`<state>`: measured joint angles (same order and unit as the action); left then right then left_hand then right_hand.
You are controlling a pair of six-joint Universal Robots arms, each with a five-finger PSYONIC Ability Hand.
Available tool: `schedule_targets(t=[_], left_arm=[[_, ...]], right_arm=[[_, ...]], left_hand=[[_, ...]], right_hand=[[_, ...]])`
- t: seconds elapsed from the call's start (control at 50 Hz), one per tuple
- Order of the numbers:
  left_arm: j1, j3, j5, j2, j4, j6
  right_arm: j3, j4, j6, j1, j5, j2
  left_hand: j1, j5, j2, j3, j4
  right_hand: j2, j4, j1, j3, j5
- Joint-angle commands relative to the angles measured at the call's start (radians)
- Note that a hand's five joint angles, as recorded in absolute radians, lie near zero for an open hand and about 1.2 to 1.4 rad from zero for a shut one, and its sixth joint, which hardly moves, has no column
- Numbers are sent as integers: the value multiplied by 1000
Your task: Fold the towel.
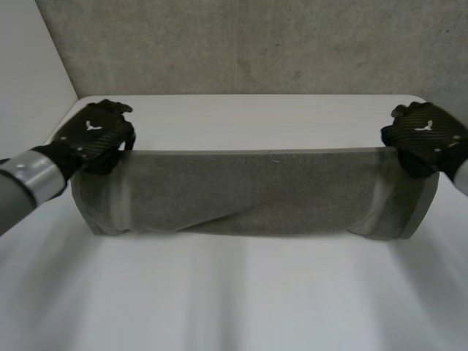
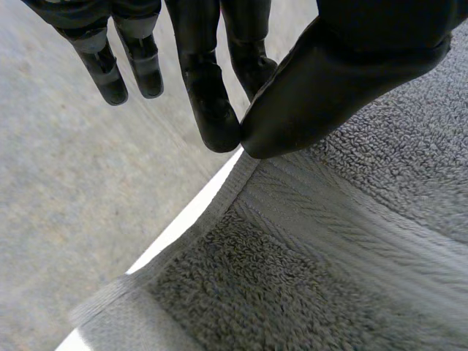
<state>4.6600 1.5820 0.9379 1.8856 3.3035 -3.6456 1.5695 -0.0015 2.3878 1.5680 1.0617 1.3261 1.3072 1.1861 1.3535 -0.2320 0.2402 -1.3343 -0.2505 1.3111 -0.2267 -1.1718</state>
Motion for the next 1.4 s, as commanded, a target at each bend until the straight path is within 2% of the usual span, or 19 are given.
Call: schedule_targets(t=[0.02, 0.2, 0.42, 0.7, 0.98, 1.0, 1.02, 1.04, 1.06, 1.08, 1.1, 1.12, 1.18, 1.3, 1.36, 1.4], left_arm=[[-66, -195, 113, 228, -1, -50], [-72, -367, 154, 392, 1, -60], [-99, -505, 171, 523, 18, -61], [-106, -539, 176, 590, 86, -61], [-112, -553, 177, 604, 110, -61], [-112, -551, 179, 602, 110, -61], [-112, -544, 188, 598, 110, -61], [-112, -543, 188, 598, 110, -61], [-112, -539, 206, 592, 110, -61], [-112, -533, 234, 589, 110, -61], [-112, -533, 234, 589, 110, -61], [-113, -528, 257, 580, 111, -62], [-113, -519, 275, 550, 111, -62], [-113, -478, 277, 483, 111, -61], [-113, -425, 277, 417, 111, -59], [-113, -354, 279, 339, 111, -59]], right_arm=[[-150, -6, -41, 92, 126, -181], [-318, -12, -41, 155, 175, -366], [-371, -104, -41, 156, 216, -441], [-440, -117, -42, 156, 201, -556], [-470, -196, -42, 156, 195, -596], [-473, -201, -42, 156, 193, -599], [-476, -201, -42, 156, 192, -600], [-476, -201, -42, 156, 192, -600], [-476, -203, -42, 156, 189, -600], [-476, -203, -42, 156, 189, -600], [-477, -204, -42, 156, 184, -597], [-480, -212, -41, 156, 176, -594], [-486, -233, -32, 156, 176, -576], [-470, -259, -7, 158, 184, -505], [-431, -262, 50, 158, 189, -438], [-347, -259, 115, 152, 187, -337]], left_hand=[[89, 36, 43, 57, -66], [89, 36, 43, 57, -66], [89, 36, 43, 57, -66], [89, 36, 43, 57, -66], [89, 36, 43, 57, -66], [28, -25, -18, 57, -66], [-336, -389, -382, 57, -66], [-339, -393, -385, 57, -66], [-726, -779, -772, 57, -66], [-1044, -1097, -1090, 57, -66], [-1047, -1100, -1093, 57, -66], [-1108, -1161, -1154, 57, -66], [-1111, -1165, -1158, 57, -66], [-1108, -1162, -1155, 57, -66], [-1100, -1153, -1146, 57, -66], [-1091, -1144, -1137, 57, -66]], right_hand=[[-62, 76, 85, 52, -50], [-62, 76, 85, 52, -50], [-62, 76, 85, 52, -50], [-62, 76, 85, 52, -50], [-62, 76, 85, 52, -50], [-62, 76, 85, 52, -50], [196, 76, -172, 52, 208], [198, 76, -175, 52, 210], [727, 76, -704, 52, 739], [733, 76, -709, 52, 745], [1160, 76, -1137, 52, 1172], [1160, 76, -1137, 52, 1172], [1160, 76, -1137, 52, 1172], [1160, 76, -1137, 52, 1172], [1160, 76, -1137, 52, 1172], [1160, 76, -1137, 52, 1172]])
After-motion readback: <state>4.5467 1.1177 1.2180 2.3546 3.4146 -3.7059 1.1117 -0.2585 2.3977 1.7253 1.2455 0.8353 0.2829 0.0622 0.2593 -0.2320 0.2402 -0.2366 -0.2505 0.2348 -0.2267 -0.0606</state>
